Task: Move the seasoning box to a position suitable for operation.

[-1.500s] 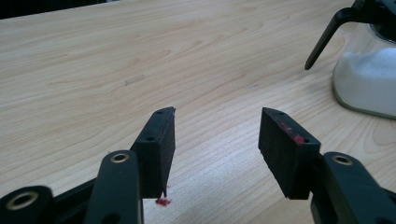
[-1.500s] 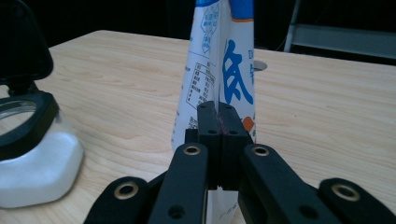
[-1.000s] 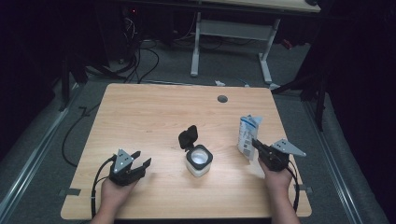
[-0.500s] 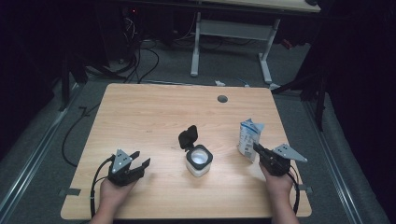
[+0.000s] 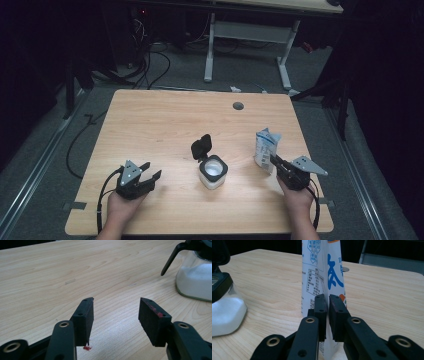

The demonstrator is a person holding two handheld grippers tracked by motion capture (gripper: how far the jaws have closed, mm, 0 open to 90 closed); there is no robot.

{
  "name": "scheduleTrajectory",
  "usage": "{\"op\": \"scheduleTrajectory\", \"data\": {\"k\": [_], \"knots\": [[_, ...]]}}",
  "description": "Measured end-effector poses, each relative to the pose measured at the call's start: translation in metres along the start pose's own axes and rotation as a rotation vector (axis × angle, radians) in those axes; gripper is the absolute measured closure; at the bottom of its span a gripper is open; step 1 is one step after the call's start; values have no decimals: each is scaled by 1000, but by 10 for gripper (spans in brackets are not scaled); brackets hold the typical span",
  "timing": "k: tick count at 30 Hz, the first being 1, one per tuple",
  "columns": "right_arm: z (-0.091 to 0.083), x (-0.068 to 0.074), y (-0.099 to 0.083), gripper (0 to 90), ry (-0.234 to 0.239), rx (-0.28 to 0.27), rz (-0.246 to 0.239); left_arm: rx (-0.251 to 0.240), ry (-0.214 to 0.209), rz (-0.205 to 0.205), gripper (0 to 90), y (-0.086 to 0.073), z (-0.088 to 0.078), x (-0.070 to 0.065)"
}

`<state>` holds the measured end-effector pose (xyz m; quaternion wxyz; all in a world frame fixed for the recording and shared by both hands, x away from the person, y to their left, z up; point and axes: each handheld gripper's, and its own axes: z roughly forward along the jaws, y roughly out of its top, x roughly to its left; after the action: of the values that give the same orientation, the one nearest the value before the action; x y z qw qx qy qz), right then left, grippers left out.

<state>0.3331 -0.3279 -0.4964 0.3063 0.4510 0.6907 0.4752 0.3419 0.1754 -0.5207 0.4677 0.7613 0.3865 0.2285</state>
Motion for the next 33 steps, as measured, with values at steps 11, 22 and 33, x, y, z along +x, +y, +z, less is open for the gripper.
{"op": "scheduleTrajectory", "data": {"k": [11,22,33], "knots": [[3,4,2,699,-12,3,-2,-3,0,1,463,0,0,-1],[5,4,3,549,-23,7,14,-2,-2,1,463,0,0,-1],[-3,10,0,462,-81,23,-4,5,-24,-20,440,3,2,-3]]}}
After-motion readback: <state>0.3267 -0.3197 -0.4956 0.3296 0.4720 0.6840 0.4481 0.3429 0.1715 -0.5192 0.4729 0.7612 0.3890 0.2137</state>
